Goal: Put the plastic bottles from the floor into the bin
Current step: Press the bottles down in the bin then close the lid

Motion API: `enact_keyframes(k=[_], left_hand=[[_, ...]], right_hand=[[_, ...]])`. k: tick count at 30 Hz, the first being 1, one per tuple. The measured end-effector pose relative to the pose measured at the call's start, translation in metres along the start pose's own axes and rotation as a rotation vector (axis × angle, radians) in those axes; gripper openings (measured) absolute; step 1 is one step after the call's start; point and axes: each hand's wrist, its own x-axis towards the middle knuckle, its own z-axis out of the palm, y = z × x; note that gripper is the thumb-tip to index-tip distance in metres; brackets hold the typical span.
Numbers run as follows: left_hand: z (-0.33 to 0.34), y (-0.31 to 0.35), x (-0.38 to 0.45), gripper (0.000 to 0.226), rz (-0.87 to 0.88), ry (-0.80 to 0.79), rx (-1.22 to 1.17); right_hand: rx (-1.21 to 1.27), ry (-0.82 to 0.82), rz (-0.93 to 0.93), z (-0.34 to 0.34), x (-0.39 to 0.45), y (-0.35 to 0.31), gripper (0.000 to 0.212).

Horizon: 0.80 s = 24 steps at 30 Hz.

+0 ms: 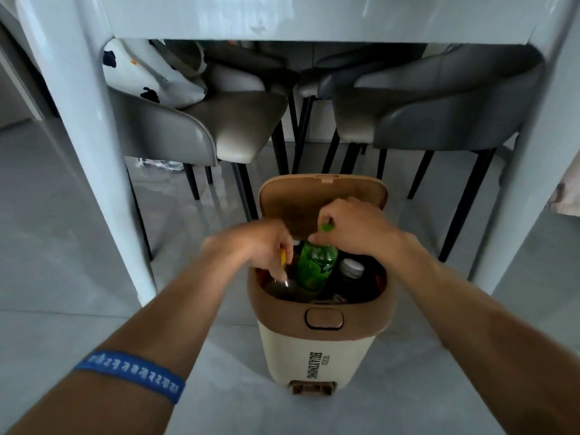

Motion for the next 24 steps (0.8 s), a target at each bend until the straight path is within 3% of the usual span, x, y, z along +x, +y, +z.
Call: enact_keyframes(k=[3, 7, 10, 13, 19, 21, 24], left_hand=[[0.031, 0.003, 0.015, 0.027, -0.001, -0.043, 0.152], [0.024, 0.003, 0.016, 0.028, -0.024, -0.079, -0.042], [0.026, 0.001, 0.014, 0.018, -0.011, 0.042, -0.071], [0.031, -0.003, 0.014, 0.022, 0.029, 0.18, 0.004], [0.03, -0.01, 0.005, 0.012, 0.143, 0.293, -0.189], [0.03, -0.013, -0.001, 0.009, 0.17, 0.394, -0.191], [0.026, -0.02, -0.008, 0.029, 0.155, 0.755, -0.25]], right_hand=[[-0.05, -0.061, 0.023, 0.019, -0.005, 0.002, 0.028], [-0.006, -0.096, 0.059, 0.044, -0.01, 0.007, 0.026], [0.037, -0.172, 0.069, 0.044, -0.003, 0.01, 0.02], [0.065, -0.201, 0.085, 0.05, -0.004, 0.023, 0.021], [0.012, -0.192, 0.028, 0.075, -0.019, 0.037, 0.041], [0.039, -0.07, -0.033, 0.071, -0.03, 0.031, 0.041], [0.127, 0.409, -0.034, 0.054, -0.051, 0.029, 0.029]])
